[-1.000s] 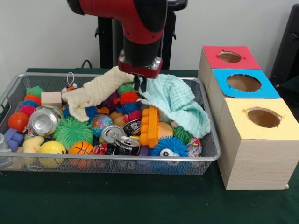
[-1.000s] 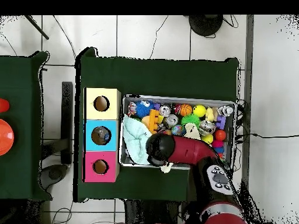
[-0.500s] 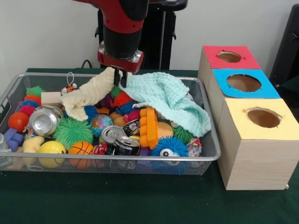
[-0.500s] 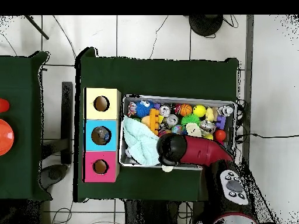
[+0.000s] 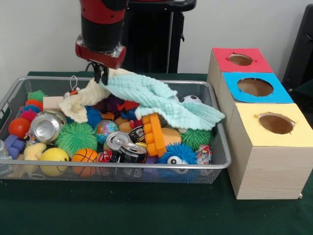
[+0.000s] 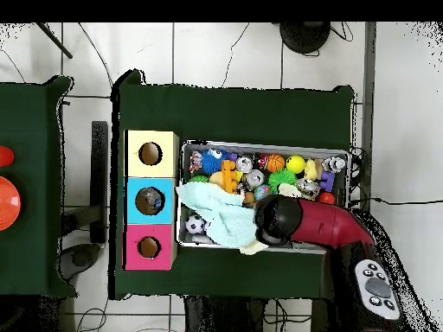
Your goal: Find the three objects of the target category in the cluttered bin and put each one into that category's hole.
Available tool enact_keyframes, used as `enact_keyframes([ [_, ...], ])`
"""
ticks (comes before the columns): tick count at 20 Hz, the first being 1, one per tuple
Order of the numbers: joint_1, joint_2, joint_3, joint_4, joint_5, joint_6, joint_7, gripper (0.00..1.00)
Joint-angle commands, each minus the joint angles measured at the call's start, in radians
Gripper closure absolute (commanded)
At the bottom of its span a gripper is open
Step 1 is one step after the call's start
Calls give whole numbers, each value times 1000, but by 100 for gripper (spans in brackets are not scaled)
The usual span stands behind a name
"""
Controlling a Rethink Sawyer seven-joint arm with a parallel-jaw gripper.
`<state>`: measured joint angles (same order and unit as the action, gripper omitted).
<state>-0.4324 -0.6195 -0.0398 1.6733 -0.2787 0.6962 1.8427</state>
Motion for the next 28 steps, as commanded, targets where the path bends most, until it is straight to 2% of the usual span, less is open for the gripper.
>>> enact_keyframes([
  [1, -101, -26, 94, -164, -83, 222, -263, 100],
  [13, -173, 19, 191, -353, -136, 389, -325, 100],
  [18, -187, 62, 215, -406, -158, 394, -325, 100],
  [20, -189, 75, 222, -408, -157, 386, -314, 100],
  [24, -171, 53, 210, -393, -162, 384, -282, 100],
  [28, -165, 56, 216, -356, -145, 359, -242, 100],
])
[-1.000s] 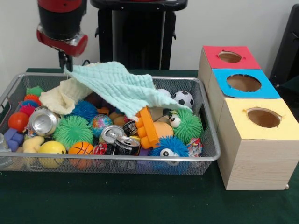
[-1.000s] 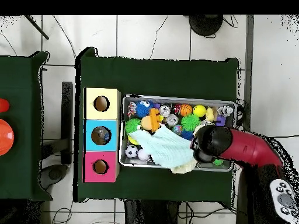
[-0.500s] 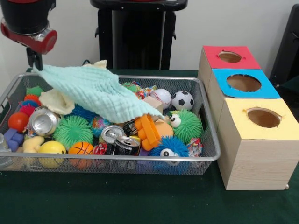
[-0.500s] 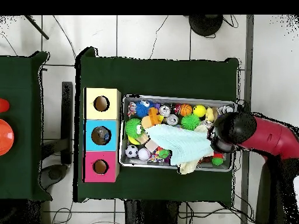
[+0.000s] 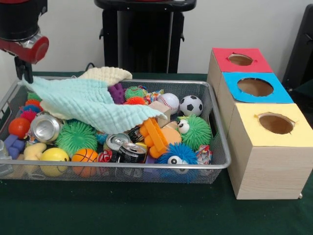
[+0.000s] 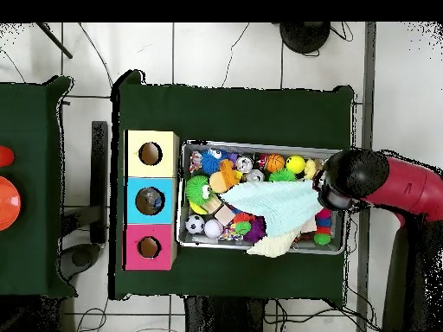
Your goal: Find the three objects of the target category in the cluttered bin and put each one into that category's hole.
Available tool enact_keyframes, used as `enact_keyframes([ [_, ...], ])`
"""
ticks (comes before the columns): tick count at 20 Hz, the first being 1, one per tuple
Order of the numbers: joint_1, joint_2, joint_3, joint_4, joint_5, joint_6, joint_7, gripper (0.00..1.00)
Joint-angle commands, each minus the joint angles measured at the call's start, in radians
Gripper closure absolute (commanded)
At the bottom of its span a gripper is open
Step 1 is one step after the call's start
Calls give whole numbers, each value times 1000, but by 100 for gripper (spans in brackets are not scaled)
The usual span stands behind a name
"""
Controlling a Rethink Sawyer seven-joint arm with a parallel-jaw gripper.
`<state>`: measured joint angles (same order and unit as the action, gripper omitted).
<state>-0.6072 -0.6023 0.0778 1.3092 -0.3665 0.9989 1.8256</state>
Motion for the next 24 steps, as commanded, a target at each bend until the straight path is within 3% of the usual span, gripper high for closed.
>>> enact_keyframes([
  [1, 9, 36, 105, 24, -47, 49, -219, 100],
  [2, 8, 32, 112, 41, -42, 39, -219, 100],
  [3, 3, 24, 122, 67, -35, 8, -213, 0],
  [6, -8, 14, 135, 108, -10, -25, -192, 0],
  [9, 29, -45, 115, 174, -29, -103, -123, 0],
  [13, 77, -108, 93, 270, 33, -83, 2, 0],
  [17, 95, -99, 103, 350, 105, -120, 83, 0],
  [24, 123, -13, 81, 414, 117, -353, 154, 0],
])
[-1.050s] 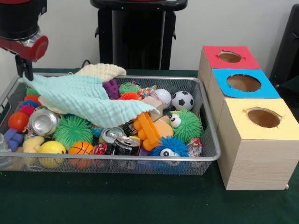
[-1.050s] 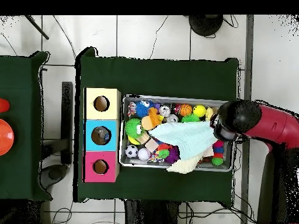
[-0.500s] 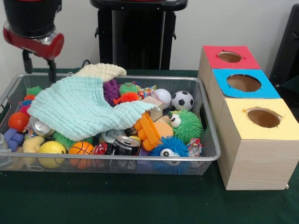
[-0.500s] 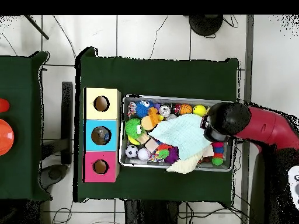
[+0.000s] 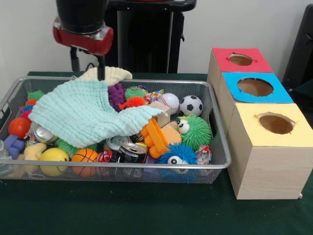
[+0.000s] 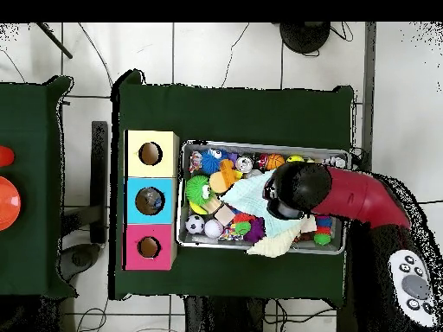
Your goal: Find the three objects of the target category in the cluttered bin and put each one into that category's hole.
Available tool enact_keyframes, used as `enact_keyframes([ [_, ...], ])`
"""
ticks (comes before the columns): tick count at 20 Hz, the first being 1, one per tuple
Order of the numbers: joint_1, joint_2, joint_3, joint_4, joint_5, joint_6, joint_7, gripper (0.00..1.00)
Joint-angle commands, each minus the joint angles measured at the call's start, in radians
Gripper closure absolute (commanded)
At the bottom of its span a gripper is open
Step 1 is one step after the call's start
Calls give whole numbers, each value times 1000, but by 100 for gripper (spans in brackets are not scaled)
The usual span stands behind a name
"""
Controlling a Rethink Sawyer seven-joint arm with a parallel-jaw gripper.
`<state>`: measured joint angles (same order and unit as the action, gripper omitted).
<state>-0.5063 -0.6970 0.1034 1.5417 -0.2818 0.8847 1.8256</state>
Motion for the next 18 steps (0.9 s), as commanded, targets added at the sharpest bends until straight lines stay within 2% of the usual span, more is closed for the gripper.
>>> enact_keyframes([
  [1, 27, 97, 51, 188, 30, -277, 167, 0],
  [5, 48, 129, 33, 215, 45, -390, 207, 0],
  [8, 67, 138, 20, 222, 72, -419, 226, 0],
  [10, 87, 135, 9, 216, 96, -407, 233, 0],
  [15, 164, 84, -30, 193, 167, -286, 258, 0],
  [18, 187, 89, -40, 184, 196, -286, 261, 0],
])
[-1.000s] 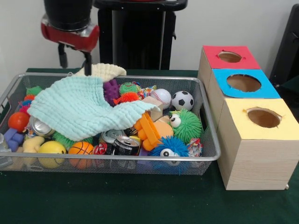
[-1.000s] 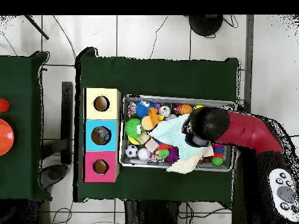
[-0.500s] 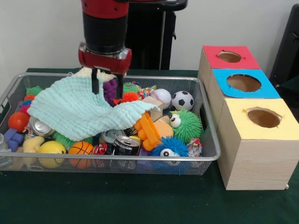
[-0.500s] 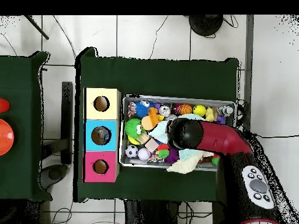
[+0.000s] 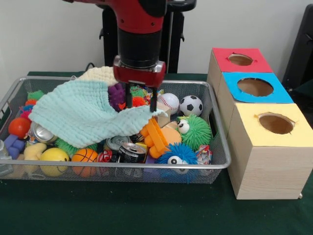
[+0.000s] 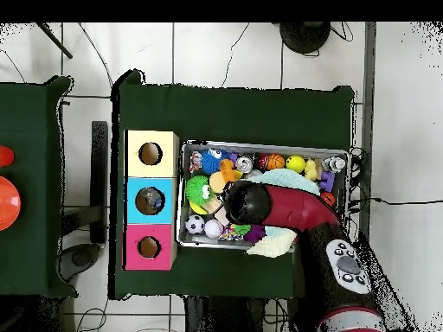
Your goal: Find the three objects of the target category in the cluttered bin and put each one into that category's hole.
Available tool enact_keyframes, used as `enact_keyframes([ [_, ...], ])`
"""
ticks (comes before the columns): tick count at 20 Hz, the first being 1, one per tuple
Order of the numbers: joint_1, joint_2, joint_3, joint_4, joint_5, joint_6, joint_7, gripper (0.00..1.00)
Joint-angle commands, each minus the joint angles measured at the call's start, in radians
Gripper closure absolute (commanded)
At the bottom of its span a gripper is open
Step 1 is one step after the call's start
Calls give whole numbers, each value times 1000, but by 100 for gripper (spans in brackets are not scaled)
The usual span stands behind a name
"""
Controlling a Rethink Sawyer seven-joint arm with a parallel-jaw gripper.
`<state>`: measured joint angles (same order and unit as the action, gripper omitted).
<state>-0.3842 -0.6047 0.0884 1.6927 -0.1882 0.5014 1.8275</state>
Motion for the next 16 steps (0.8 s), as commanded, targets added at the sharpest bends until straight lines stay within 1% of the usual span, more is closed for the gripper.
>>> enact_keyframes([
  [1, 72, 9, -31, 23, 107, 85, 258, 0],
  [4, 87, 42, -48, -2, 121, 67, 247, 0],
  [7, 93, 45, -49, -3, 142, 76, 226, 0],
  [9, 98, 57, -43, 0, 165, 66, 229, 0],
  [13, 121, 117, -39, 34, 211, -44, 270, 0],
  [16, 145, 142, -60, 47, 227, -106, 295, 0],
])
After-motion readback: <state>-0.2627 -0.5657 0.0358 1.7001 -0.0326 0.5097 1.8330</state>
